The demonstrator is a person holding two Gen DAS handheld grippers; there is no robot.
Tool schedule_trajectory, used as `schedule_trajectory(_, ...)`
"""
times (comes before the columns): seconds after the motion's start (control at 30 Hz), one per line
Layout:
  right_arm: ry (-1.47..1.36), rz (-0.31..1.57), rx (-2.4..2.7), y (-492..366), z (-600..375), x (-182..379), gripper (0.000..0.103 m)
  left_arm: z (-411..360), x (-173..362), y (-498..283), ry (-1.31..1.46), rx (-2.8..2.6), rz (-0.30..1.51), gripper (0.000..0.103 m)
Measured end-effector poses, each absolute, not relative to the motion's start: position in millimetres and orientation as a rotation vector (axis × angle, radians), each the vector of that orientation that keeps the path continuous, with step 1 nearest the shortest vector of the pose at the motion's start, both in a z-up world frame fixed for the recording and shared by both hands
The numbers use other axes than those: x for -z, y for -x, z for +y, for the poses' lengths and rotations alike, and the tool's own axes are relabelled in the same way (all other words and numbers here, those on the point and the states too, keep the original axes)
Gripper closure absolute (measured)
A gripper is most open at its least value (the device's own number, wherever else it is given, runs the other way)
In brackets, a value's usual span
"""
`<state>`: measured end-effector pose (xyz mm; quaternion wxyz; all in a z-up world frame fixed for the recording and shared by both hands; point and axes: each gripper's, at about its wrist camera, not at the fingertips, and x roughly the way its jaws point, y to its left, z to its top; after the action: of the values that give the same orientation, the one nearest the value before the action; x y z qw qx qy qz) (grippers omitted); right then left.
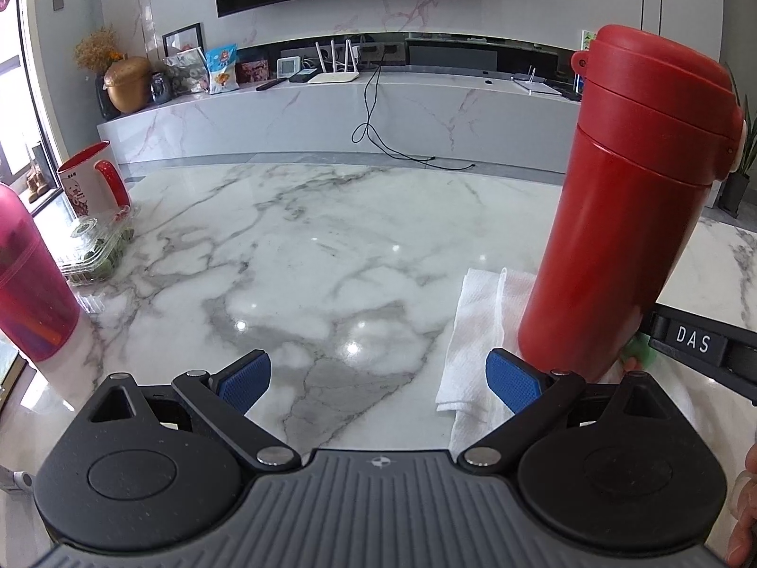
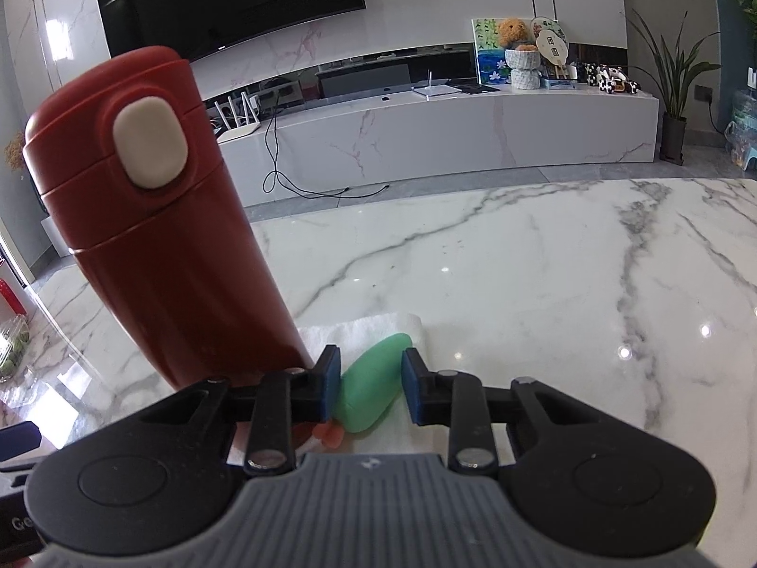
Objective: Clean container
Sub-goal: 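Move the right tool back to the green egg-shaped item and grasp it, then carry the green item with the right tool onto the glass plate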
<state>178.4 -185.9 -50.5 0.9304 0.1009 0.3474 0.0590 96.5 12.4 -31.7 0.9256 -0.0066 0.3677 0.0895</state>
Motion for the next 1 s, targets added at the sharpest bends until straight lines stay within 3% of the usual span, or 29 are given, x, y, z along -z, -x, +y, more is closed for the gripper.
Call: schedule_trajectory(1.0, -0.162, 0.723, -0.182, -157, -219, 39, 0.073, 10, 32, -93, -0.029, -0.174, 0.774, 0.003)
